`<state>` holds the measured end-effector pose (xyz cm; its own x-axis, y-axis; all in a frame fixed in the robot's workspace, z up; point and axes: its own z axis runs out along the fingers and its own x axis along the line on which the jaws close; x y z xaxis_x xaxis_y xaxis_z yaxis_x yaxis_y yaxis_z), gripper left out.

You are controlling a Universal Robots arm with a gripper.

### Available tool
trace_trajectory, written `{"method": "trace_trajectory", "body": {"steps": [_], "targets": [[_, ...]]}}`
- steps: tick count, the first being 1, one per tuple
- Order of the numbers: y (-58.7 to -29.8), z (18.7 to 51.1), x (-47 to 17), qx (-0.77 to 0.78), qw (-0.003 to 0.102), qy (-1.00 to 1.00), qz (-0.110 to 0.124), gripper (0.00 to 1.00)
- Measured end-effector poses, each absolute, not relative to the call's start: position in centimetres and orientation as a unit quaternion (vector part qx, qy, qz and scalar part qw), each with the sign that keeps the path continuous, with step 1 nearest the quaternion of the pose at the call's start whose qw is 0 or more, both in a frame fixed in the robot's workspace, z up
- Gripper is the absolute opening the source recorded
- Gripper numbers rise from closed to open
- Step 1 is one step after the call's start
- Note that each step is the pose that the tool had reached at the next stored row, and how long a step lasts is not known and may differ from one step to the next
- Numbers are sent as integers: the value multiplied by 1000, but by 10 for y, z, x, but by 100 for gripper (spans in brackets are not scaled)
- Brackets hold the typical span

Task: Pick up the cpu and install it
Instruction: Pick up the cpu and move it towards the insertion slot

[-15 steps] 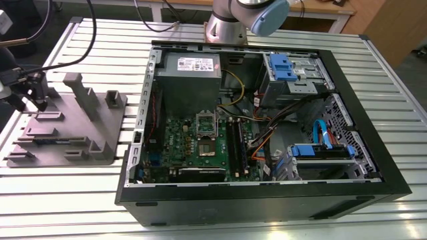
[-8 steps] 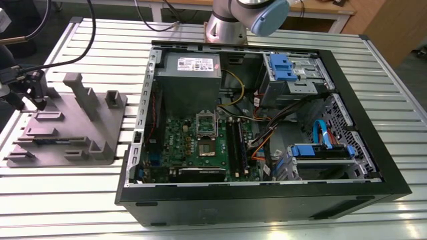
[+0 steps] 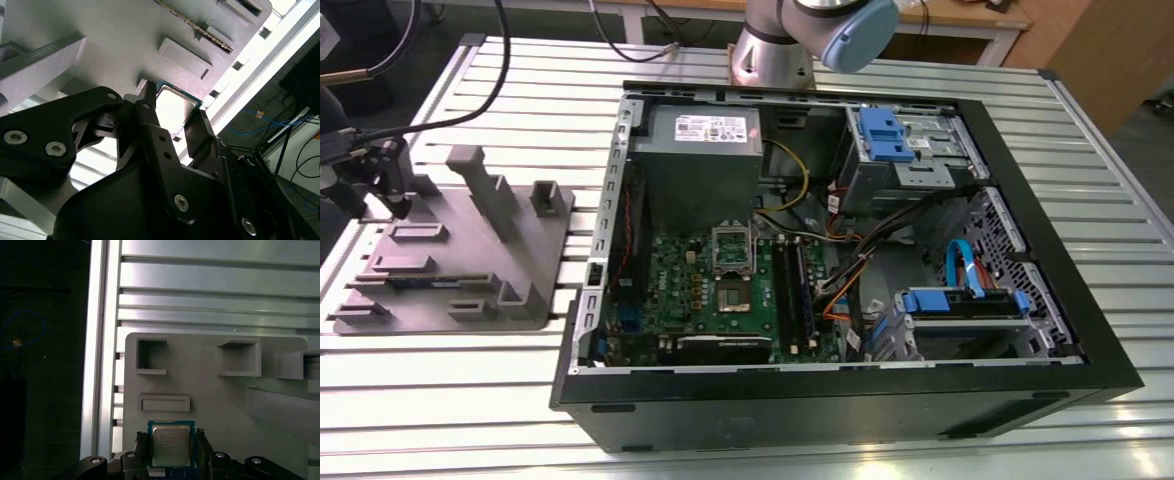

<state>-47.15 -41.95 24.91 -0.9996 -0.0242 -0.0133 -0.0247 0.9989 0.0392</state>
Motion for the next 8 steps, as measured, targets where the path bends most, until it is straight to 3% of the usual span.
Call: {"method": "trace_trajectory", "body": {"steps": [8], "targets": [[-420, 252, -471, -12, 6, 1000, 20, 47]]}}
